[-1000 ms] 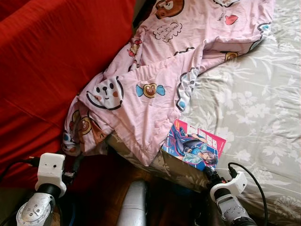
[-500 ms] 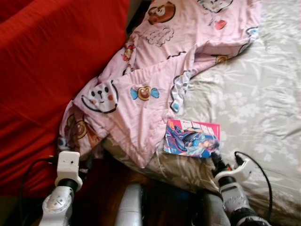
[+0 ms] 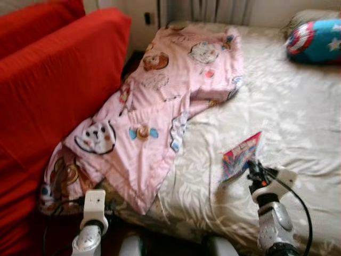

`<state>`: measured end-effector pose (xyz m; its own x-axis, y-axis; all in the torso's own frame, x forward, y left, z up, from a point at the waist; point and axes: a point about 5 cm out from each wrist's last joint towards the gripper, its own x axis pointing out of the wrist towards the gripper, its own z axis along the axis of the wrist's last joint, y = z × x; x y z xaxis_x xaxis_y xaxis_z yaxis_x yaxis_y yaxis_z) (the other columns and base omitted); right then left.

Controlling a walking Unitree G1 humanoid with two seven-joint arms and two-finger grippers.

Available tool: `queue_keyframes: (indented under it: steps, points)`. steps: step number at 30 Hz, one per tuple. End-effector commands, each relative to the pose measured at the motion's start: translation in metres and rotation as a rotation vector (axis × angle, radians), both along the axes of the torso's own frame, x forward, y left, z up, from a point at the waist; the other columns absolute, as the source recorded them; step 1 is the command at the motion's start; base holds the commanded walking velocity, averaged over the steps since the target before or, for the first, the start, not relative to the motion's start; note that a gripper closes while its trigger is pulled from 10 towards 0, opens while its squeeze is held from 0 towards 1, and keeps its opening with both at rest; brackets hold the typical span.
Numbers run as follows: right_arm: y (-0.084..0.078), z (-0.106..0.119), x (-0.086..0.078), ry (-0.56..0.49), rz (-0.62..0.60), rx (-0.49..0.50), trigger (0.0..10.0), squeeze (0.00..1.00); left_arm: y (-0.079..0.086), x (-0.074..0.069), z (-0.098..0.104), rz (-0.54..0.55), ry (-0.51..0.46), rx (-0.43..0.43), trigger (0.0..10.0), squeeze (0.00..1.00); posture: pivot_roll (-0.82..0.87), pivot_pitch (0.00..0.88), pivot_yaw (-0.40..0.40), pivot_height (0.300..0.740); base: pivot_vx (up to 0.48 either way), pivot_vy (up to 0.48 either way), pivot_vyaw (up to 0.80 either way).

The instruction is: Clean up the room

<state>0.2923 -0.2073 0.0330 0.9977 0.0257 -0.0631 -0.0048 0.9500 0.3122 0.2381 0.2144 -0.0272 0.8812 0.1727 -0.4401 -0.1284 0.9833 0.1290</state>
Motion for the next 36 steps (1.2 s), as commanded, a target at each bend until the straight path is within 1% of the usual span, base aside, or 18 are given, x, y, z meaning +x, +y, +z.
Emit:
queue_keyframes:
  steps: [1, 4, 5, 6, 8, 10, 12, 14, 18, 20, 23, 26, 33, 36]
  points:
    - [-0.008, 0.006, 0.002, -0.015, -0.022, -0.054, 10.0, 0.00, 0.002, -0.012, -0.012, 0.044, 0.060, -0.017, 10.0, 0.00, -0.12, 0.000, -0.024, 0.651, 0.000, 0.000, 0.00]
    - [-0.013, 0.001, -0.002, 0.008, -0.052, -0.064, 10.0, 0.00, 0.000, -0.017, -0.018, 0.054, 0.102, -0.025, 10.0, 0.00, -0.13, 0.000, -0.024, 0.651, 0.000, 0.000, 0.00]
    - [-0.014, -0.004, -0.005, 0.036, -0.065, -0.077, 10.0, 0.00, -0.002, -0.021, -0.022, 0.056, 0.123, -0.029, 10.0, 0.00, -0.13, 0.000, -0.024, 0.656, 0.000, 0.000, 0.00]
    - [-0.014, -0.004, -0.005, 0.036, -0.065, -0.077, 10.0, 0.00, -0.002, -0.021, -0.022, 0.056, 0.123, -0.029, 10.0, 0.00, -0.13, 0.000, -0.024, 0.656, 0.000, 0.000, 0.00]
    - [-0.015, -0.014, -0.012, 0.095, -0.088, -0.090, 10.0, 0.00, -0.004, -0.025, -0.026, 0.063, 0.145, -0.038, 10.0, 0.00, -0.13, 0.000, -0.025, 0.676, 0.000, 0.000, 0.00]
    - [-0.015, -0.019, -0.016, 0.124, -0.087, -0.090, 10.0, 0.00, -0.004, -0.026, -0.028, 0.066, 0.154, -0.044, 10.0, 0.00, -0.13, 0.000, -0.025, 0.686, 0.000, 0.000, 0.00]
    - [-0.014, -0.026, -0.021, 0.165, -0.087, -0.110, 10.0, 0.00, -0.004, -0.028, -0.029, 0.075, 0.166, -0.049, 10.0, 0.00, -0.13, 0.000, -0.024, 0.696, 0.000, 0.000, 0.00]
    - [-0.014, -0.043, -0.034, 0.266, -0.094, -0.110, 10.0, 0.00, -0.005, -0.035, -0.035, 0.089, 0.205, -0.063, 10.0, 0.00, -0.14, 0.000, -0.026, 0.716, 0.000, 0.000, 0.00]
    - [-0.013, -0.052, -0.042, 0.313, -0.088, -0.119, 10.0, 0.00, -0.008, -0.039, -0.038, 0.082, 0.231, -0.064, 10.0, 0.00, -0.13, 0.000, -0.029, 0.736, 0.000, 0.000, 0.00]
    - [-0.013, -0.054, -0.045, 0.323, -0.095, -0.123, 10.0, 0.00, -0.009, -0.041, -0.040, 0.084, 0.244, -0.069, 10.0, 0.00, -0.13, 0.000, -0.028, 0.740, 0.000, 0.000, 0.00]
    - [-0.013, -0.054, -0.045, 0.318, -0.096, -0.123, 10.0, 0.00, -0.009, -0.041, -0.041, 0.084, 0.249, -0.071, 10.0, 0.00, -0.13, 0.000, -0.026, 0.740, 0.000, 0.000, 0.00]
    - [-0.011, -0.050, -0.041, 0.299, -0.107, -0.121, 10.0, 0.00, -0.009, -0.044, -0.043, 0.085, 0.267, -0.072, 10.0, 0.00, -0.13, 0.000, -0.021, 0.740, 0.000, 0.000, 0.00]
    - [-0.009, -0.049, -0.037, 0.295, -0.097, -0.134, 10.0, 0.00, -0.009, -0.051, -0.047, 0.089, 0.292, -0.083, 10.0, 0.00, -0.13, 0.000, -0.020, 0.740, 0.000, 0.000, 0.00]
    - [-0.008, -0.048, -0.036, 0.292, -0.102, -0.130, 10.0, 0.00, -0.009, -0.052, -0.047, 0.088, 0.294, -0.085, 10.0, 0.00, -0.13, 0.000, -0.017, 0.740, 0.000, 0.000, 0.00]
